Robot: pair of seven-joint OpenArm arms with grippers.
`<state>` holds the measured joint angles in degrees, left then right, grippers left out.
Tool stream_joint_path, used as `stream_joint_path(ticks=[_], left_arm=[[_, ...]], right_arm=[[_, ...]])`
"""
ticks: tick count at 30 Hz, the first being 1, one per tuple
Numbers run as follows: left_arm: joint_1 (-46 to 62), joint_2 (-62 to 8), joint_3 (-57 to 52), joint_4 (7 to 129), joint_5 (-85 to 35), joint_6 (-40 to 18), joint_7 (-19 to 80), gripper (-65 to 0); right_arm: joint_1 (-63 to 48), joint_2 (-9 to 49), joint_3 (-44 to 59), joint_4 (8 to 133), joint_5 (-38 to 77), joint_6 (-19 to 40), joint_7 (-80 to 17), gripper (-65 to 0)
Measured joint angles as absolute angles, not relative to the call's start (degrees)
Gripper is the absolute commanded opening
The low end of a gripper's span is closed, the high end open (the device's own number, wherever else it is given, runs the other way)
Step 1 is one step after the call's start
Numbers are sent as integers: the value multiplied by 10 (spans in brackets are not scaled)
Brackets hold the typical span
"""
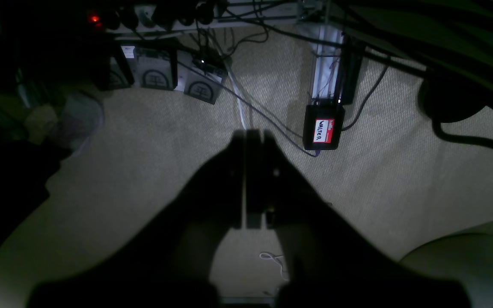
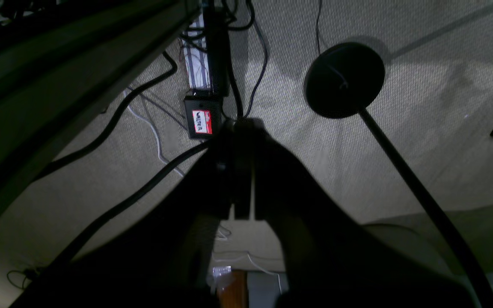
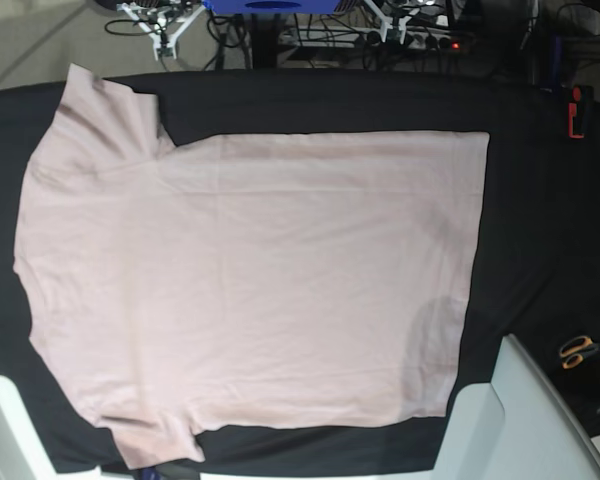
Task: Fold the T-shirt properly
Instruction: 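Move both grippers from rest toward the shirt's shoulder-edge corners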
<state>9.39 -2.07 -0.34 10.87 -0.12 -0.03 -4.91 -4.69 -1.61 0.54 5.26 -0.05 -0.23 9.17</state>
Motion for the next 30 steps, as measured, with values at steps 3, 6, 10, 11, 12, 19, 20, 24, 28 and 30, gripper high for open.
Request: stream_joint_path(ticks=[3, 6, 10, 11, 12, 19, 20, 24, 28, 30], left_arm=[[94, -21, -3, 109, -1, 0, -49, -650], [94, -21, -3, 109, -1, 0, -49, -650], [94, -21, -3, 109, -1, 0, -49, -650], [94, -21, -3, 109, -1, 0, -49, -650], [94, -21, -3, 109, -1, 0, -49, -650], [94, -21, -3, 109, -1, 0, -49, -650], [94, -21, -3, 109, -1, 0, -49, -650], [118, -23, -3, 143, -2, -1, -48, -650], [190, -48, -4, 243, -3, -1, -47, -650], [229, -62, -4, 297, -3, 0, -44, -650]], right_arm=[[-48, -16, 5, 53, -1, -2, 88, -648], [-48, -16, 5, 53, -1, -2, 88, -648], [-48, -18, 5, 53, -1, -2, 88, -648], [-48, -18, 5, 53, -1, -2, 88, -648], [-48, -18, 5, 53, -1, -2, 88, -648], [-60, -18, 4, 52, -1, -2, 70, -650], [-60, -18, 4, 52, -1, -2, 68, -650], [-60, -18, 4, 53, 0, -3, 75, -650], [-96, -19, 4, 90, 0, -3, 68, -650], [-131, -19, 4, 142, 0, -3, 15, -650]])
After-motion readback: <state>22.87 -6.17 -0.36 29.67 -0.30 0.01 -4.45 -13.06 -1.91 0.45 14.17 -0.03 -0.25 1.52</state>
